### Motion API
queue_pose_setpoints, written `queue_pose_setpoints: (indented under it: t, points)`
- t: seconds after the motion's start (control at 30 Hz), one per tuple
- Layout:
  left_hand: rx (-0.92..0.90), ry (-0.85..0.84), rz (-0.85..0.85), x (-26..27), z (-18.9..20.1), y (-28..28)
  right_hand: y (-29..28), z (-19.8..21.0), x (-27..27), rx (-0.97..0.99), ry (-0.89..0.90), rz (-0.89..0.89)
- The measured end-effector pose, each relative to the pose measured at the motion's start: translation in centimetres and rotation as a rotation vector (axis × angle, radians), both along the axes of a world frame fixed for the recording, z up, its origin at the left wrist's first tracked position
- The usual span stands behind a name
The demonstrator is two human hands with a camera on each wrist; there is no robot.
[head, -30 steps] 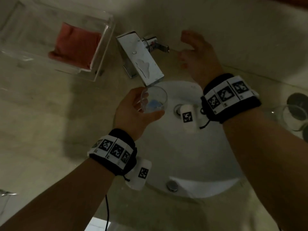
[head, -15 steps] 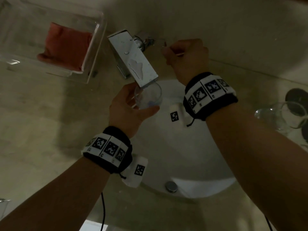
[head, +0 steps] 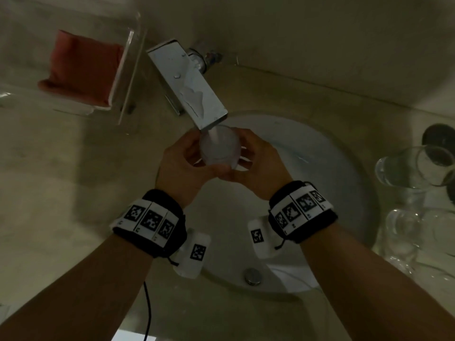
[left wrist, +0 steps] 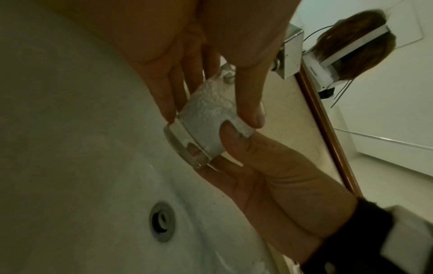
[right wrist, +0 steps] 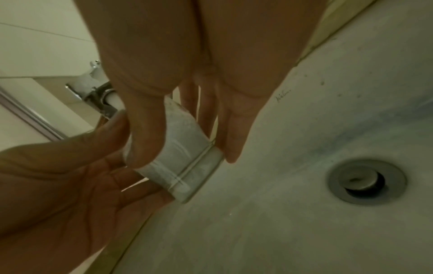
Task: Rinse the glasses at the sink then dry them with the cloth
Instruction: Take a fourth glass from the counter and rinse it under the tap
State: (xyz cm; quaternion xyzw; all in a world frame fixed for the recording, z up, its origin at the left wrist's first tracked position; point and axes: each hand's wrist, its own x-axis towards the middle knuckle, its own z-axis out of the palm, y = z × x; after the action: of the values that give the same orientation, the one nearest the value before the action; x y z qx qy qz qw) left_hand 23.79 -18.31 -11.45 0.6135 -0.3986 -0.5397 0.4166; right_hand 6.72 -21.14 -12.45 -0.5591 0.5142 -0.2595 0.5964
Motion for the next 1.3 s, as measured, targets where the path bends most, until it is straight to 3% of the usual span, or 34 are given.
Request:
queue_pose_setpoints:
  t: [0.13,0.2,0.3,0.43,0.77,1.07,1.3]
  points:
    - [0.062,-0.02,-0.012,-0.2,-0.3,-0.3,-0.3,-0.5,-0.4,0.015,0.095,0.013]
    - [0.225,0.007,-0.017,-0.6,0.0,-0.4,-0.3,-0.8,-0.6,0.123,0.194,0.024]
    - [0.443,-0.115,-0.101,-0.7,-0.6,-0.5,0.1,-1.2,-0.7,0.314,0.235,0.005]
    - [0.541,-0.16,-0.079,-0.9,-1.4,-0.3,0.5,-1.5,-0.4,0.406,0.266,-0.005]
    - [0.523,0.088,0.101,-1.1,-1.2,-1.7,-1.3,-2.4,1.7,0.306,0.241,-0.134]
    - [0.434,0.09,0.104,-0.8,-1.0,-1.7,-1.6,-2.7,2.0,0.26,0.237,-0.111]
    - [0.373,-0.076,0.039,-0.4,-1.6,-1.5,-1.8,-1.8,1.5,0.25,0.261,-0.063]
